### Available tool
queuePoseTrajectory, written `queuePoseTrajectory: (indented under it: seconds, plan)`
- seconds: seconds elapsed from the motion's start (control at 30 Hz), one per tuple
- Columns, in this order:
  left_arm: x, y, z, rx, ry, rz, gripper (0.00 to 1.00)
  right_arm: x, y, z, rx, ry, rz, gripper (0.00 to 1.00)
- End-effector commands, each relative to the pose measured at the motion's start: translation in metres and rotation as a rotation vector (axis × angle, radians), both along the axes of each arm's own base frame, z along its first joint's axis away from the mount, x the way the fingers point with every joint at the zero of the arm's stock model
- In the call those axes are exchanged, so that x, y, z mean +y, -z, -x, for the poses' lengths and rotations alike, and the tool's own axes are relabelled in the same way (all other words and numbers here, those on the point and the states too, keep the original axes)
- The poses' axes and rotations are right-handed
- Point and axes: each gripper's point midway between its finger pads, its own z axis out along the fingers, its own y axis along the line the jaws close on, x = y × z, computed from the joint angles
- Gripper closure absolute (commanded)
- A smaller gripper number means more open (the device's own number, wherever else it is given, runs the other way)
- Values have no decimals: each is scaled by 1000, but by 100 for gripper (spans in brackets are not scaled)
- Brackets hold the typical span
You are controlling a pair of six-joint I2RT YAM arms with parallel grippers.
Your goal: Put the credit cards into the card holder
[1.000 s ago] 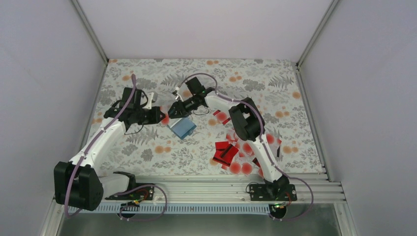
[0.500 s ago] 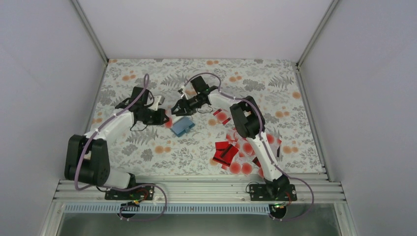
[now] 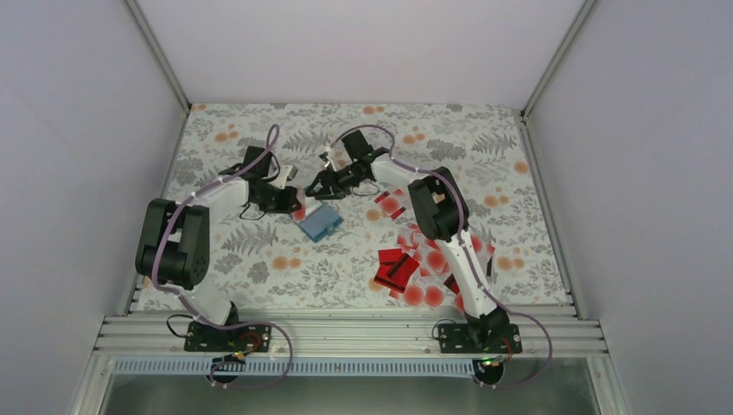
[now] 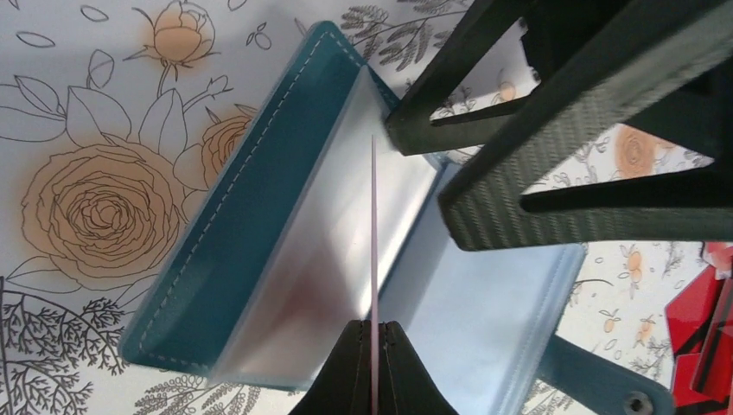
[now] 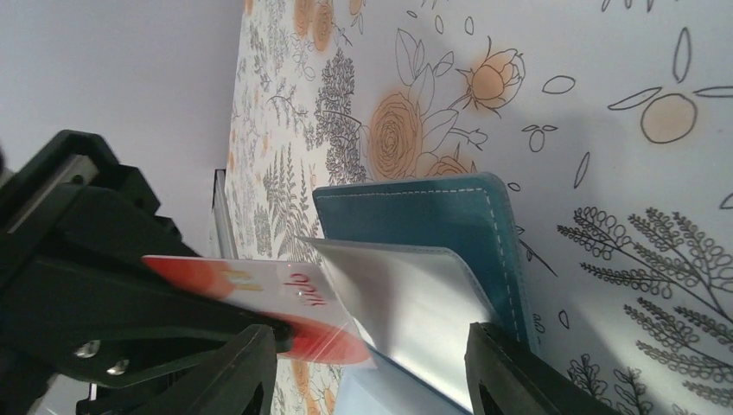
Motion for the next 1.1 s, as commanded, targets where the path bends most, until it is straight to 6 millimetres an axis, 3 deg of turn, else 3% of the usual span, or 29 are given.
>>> queuePoseTrajectory:
  seconds: [0.0,0.13,0.27,0.43,0.53,0.67,0.9,1.07]
  plan:
    - [-2,1,-12,-47,24,-10,98,0,4,7,19,-24,-8,44]
    - [-4,4,-10,-37,22,5,98,-2,2,7,15,-24,-5,44]
    - [-6,7,-3,-18,20,16,97,-9,-15,-3,-19,1,6,44]
    - [-8,10,6,19,-11,28,98,-34,-39,-14,-91,67,105,44]
    - [-13,17,13,49,-6,23,98,-48,-55,-1,-88,79,111,43]
    - [-18,19,21,74,-4,11,98,-69,-68,34,-60,59,116,42]
    - [-23,20,34,150,-60,29,97,-117,-58,78,-67,76,249,42]
    - [-36,19,35,136,-2,68,98,-124,-51,96,-19,107,219,42]
